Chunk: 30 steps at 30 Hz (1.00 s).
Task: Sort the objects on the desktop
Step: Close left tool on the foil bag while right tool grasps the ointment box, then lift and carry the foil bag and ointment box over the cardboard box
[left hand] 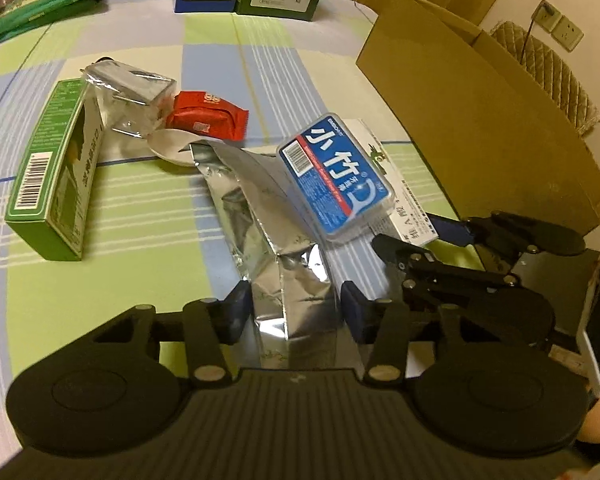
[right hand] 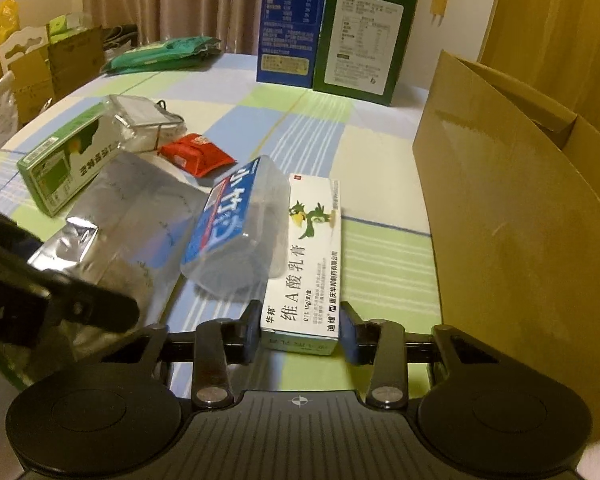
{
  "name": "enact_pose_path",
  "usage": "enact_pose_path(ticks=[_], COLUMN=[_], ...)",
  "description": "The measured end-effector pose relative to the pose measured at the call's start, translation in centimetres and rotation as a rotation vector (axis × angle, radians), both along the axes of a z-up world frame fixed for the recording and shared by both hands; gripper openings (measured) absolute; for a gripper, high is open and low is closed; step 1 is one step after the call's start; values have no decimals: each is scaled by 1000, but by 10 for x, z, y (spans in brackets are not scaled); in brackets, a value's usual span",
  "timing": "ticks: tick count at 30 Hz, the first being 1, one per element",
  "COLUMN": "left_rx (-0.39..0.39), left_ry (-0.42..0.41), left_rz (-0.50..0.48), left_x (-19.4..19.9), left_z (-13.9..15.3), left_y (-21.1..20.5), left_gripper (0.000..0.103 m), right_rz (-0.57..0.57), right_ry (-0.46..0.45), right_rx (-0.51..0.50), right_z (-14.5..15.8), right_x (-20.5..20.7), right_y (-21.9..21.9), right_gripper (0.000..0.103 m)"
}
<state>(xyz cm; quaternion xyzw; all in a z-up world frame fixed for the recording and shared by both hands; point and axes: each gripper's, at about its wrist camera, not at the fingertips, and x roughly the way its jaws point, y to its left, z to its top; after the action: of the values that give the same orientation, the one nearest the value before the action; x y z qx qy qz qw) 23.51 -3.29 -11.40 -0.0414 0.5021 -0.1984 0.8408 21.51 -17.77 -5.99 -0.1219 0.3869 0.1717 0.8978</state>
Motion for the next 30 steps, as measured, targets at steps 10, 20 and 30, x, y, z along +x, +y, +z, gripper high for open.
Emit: enact_pose_path(ticks=[10, 20, 30], left_rx=[51, 90, 140], left_ry=[39, 71, 102], left_rz=[2, -37, -54], left_x=[-61, -114, -83], left_z=[14, 24, 15], left_y=[-1, -3, -15], left_gripper=[39, 40, 54], right_rz=[-31, -66, -26], right_ry=[103, 168, 118], right_rx=[47, 68, 63], right_z=[16, 25, 23], right_x=[-66, -126, -112], right_y=[-25, -50, -46], right_gripper=[36, 38, 53])
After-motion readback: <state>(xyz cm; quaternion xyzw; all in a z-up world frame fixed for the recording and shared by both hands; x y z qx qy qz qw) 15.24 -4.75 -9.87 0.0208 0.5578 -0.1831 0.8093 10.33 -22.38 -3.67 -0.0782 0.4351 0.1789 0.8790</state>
